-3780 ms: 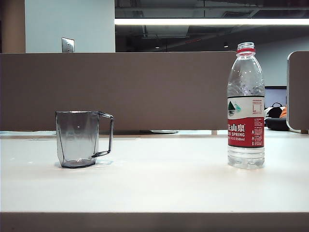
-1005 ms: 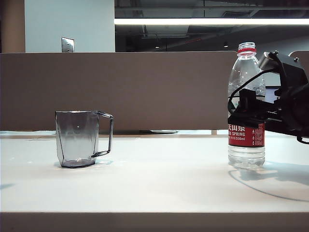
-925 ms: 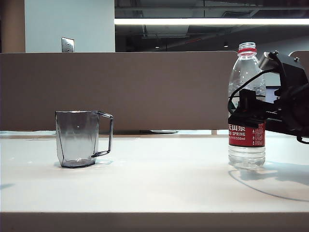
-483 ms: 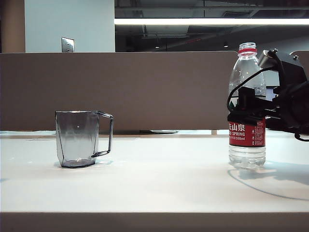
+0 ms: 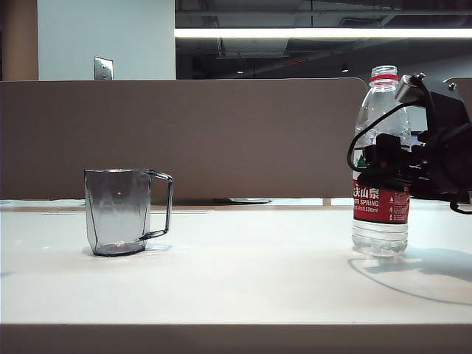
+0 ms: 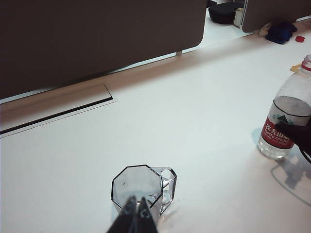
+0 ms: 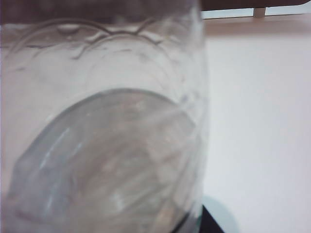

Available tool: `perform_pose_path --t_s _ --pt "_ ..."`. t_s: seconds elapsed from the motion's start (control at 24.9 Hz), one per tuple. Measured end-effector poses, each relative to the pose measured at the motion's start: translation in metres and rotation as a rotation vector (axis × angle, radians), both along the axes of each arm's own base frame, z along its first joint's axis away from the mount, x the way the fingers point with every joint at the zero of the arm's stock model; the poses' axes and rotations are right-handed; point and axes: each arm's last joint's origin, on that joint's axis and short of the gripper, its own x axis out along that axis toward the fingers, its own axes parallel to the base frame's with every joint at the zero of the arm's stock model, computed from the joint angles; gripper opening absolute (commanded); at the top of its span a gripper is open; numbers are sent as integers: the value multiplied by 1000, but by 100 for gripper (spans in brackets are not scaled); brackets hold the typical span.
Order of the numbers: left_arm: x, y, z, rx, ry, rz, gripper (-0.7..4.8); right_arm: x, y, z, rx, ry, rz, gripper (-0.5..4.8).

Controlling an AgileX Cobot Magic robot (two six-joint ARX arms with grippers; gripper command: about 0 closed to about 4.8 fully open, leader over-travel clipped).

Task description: Pick up the mineral water bottle on the table and pour water into the mug until it's half full.

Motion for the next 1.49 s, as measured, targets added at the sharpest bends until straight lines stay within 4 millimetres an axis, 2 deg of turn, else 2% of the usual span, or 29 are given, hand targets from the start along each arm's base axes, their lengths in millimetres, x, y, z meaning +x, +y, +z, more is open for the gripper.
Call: perform_pose_path --t_s 0.4,0.52,0.84,1.05,1.21,1.49 --pt "0 0 0 -2 -3 1 -5 -2 1 3 3 13 27 279" --pt "0 0 0 -2 -2 12 -5 4 4 23 -5 96 36 279" --pt "0 0 0 -2 -2 12 -5 24 16 79 -19 157 115 279" --pt "0 0 0 -2 -2 12 -5 36 33 116 -62 228 189 279" --pt "0 0 0 -2 -2 13 -5 36 53 149 -163 233 281 279" --pt "0 0 0 -2 -3 13 -5 34 78 176 -227 232 360 279"
